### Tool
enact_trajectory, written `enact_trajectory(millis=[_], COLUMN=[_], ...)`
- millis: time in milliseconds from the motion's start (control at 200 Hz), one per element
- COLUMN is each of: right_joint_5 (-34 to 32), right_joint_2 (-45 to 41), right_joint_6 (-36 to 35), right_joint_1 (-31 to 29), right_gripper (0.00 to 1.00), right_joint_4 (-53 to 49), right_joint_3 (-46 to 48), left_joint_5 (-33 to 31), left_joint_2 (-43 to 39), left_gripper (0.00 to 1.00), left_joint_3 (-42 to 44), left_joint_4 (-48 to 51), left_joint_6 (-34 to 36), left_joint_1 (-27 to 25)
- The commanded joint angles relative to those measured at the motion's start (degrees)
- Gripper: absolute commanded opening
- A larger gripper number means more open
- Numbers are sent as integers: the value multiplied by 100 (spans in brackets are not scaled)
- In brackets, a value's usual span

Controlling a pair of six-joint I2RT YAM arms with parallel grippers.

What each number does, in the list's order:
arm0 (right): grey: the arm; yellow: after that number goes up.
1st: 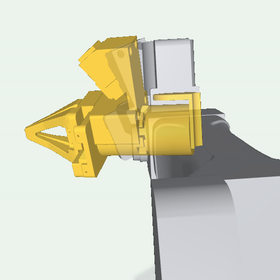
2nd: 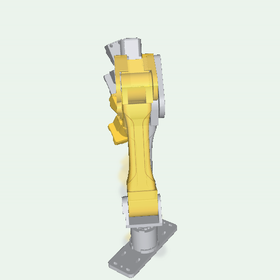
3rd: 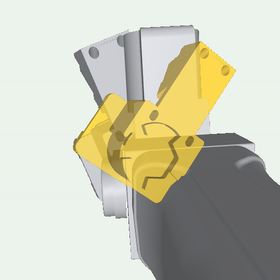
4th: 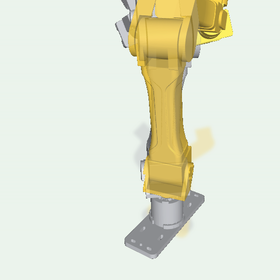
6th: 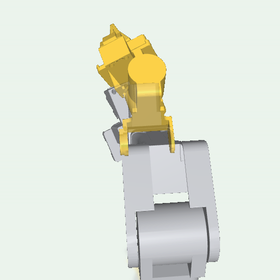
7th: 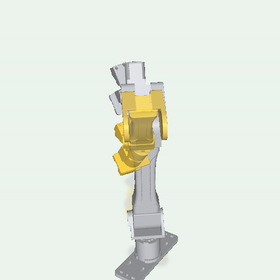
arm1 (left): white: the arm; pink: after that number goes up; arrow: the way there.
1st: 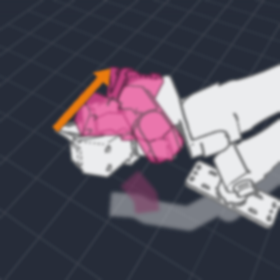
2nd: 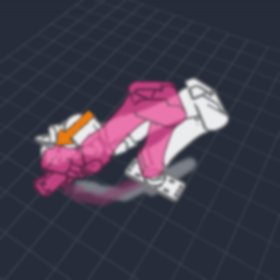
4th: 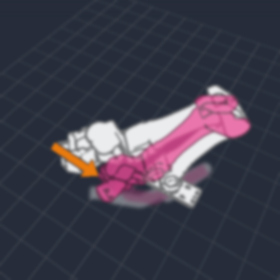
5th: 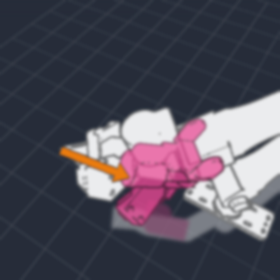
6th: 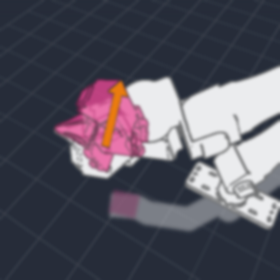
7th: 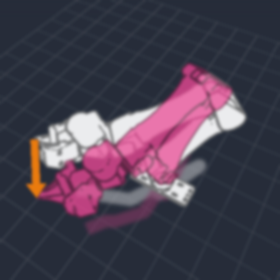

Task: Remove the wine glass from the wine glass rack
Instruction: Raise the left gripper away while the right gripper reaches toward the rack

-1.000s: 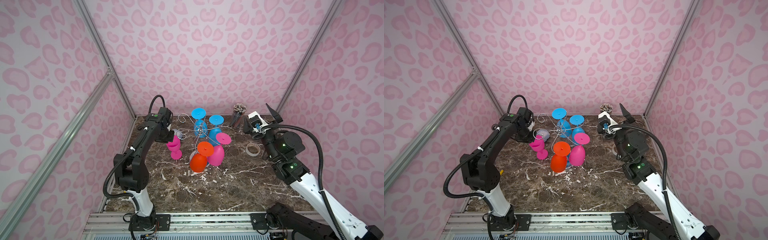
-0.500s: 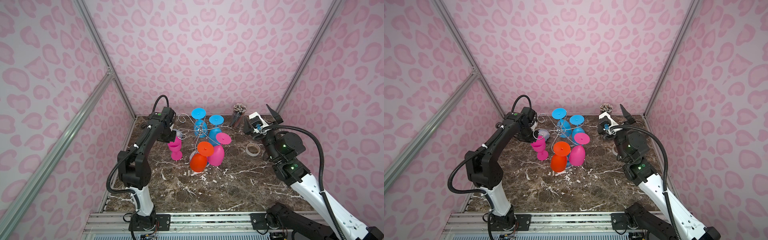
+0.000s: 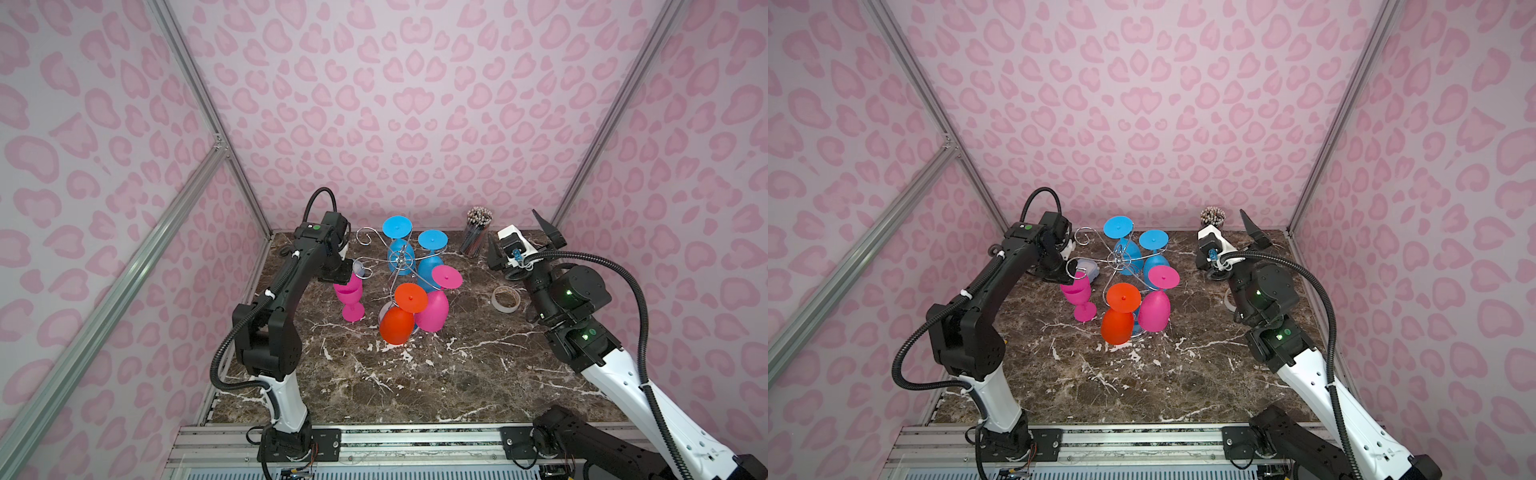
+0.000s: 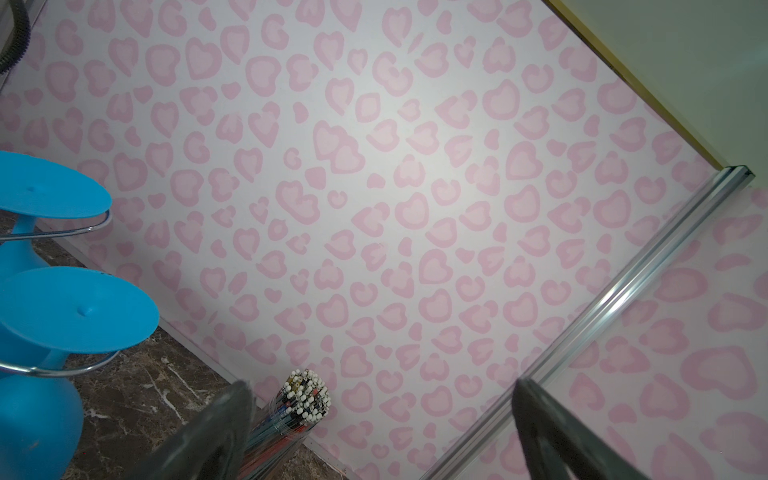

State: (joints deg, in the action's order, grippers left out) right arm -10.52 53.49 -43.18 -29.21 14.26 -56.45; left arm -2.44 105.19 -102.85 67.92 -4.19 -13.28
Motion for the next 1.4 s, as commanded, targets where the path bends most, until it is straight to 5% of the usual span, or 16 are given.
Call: enact_trajectory(millis=[0,235,400,495,625,705,920,1395], right_joint_5=[-46,60,-135,398,1233,1693,3181,5097], right_joint_2=[59,372,1091,1442,1135,1184,1686,1534], right_joint_6=[275,1473,3851,4342,5206,6123,6591,7885], right_joint_1=[52,285,899,1106,1119,1286,1482,1627], right_gripper=[99,99,99,99,99,99,89,64], right_joint_4=[61,-435,-2157,-3242,-2860,-3396,-4842,-4318], right_joint_3=[-79,-642,-2236,-3065,-2432,-2752,-3676,-2318], left_joint_5=[307,628,305,709,1153,849,1362,1835], left_joint_2=[-222,-1121,-2114,-2873,-4083,-4691,-5404,-6125], left_gripper=[48,54,54,54,54,56,56,57], left_joint_3=[-180,9,777,1301,2378,3036,3407,3776], left_joint_4=[-117,-961,-1602,-2102,-2947,-3028,-2929,-2729], left_joint_6=[-203,-767,-1426,-1901,-2119,-2454,-2631,-2780], left_joint_1=[61,380,583,683,686,692,686,689])
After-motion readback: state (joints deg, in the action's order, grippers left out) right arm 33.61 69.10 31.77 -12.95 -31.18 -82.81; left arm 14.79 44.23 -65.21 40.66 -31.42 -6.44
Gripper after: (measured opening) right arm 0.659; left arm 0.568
